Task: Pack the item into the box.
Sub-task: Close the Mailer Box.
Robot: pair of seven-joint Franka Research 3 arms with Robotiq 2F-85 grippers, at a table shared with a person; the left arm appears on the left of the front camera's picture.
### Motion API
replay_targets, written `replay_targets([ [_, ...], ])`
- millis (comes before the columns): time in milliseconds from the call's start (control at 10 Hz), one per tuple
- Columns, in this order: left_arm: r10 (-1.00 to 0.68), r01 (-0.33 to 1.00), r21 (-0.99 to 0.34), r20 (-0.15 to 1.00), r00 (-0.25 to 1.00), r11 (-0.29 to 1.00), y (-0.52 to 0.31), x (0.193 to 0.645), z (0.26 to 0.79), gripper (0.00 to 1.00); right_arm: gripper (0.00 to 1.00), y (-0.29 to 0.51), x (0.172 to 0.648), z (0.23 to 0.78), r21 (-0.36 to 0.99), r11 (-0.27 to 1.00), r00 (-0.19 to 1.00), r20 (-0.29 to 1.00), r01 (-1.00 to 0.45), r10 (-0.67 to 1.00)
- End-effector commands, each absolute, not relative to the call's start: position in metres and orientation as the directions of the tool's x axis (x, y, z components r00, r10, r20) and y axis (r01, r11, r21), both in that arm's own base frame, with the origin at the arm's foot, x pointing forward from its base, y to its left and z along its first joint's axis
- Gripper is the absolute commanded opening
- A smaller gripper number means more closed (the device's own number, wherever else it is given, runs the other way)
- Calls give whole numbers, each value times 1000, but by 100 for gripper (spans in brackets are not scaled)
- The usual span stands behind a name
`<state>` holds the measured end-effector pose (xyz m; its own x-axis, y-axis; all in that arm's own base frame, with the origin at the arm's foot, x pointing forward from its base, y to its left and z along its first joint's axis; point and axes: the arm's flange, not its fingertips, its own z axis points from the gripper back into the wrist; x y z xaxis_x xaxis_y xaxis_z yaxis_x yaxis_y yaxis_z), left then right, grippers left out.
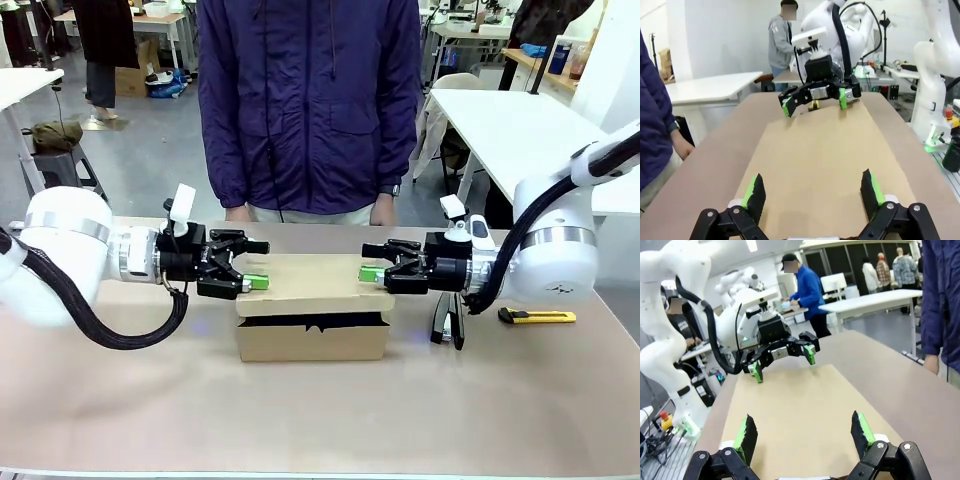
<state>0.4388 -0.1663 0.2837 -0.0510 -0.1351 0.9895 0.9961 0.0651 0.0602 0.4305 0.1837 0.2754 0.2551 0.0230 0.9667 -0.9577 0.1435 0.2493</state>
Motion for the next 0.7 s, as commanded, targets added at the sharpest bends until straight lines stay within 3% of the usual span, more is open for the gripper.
replay_targets([
  [0, -180, 994, 100, 980, -90, 47, -172, 437, 273, 100, 100, 191, 435, 276, 249, 124, 263, 958, -960, 112],
  [600, -207, 994, 105, 974, -97, 26, -169, 436, 269, 100, 100, 190, 434, 258, 240, 135, 267, 933, -961, 243],
])
